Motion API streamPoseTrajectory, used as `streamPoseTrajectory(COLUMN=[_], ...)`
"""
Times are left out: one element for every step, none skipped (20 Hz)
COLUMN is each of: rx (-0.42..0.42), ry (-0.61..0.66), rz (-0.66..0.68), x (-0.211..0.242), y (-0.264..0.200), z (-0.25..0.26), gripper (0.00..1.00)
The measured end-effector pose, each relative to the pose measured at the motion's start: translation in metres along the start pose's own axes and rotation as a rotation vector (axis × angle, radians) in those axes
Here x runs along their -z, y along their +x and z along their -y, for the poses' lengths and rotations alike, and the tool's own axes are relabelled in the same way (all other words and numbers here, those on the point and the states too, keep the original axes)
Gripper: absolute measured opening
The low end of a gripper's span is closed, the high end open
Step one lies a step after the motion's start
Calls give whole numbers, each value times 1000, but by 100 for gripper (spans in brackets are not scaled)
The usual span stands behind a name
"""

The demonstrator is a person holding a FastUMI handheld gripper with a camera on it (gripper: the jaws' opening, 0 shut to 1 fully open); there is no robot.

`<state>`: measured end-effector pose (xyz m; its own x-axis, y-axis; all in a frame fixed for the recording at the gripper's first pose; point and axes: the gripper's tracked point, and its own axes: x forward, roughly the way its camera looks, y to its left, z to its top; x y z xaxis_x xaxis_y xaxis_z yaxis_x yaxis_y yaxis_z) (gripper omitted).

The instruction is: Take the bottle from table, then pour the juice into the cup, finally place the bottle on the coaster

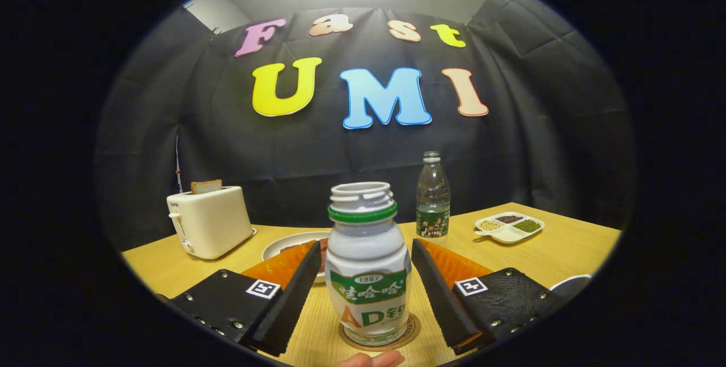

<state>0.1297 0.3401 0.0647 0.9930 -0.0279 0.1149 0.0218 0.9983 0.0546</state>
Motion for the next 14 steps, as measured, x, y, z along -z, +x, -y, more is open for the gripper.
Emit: streamPoseTrajectory(rx=[-2,-11,-15,-15,-11,-2,5,9,12,15,16,13,10,12], ry=[-1,3,9,13,8,-2,-11,-16,-16,-13,-11,-8,-7,-17], rz=[22,46,66,83,95,98,106,113,114,112,108,103,94,89], x=[-8,-17,-25,-32,-40,-46,-52,-60,-66,-71,-75,-79,-80,-81], y=[0,-2,-5,-9,-12,-16,-22,-29,-37,-45,-53,-62,-71,-81], z=[0,-3,-4,-5,-3,-2,0,1,2,4,6,7,9,12], gripper=[97,97,97,97,96,96,96,96,96,96,97,97,97,96])
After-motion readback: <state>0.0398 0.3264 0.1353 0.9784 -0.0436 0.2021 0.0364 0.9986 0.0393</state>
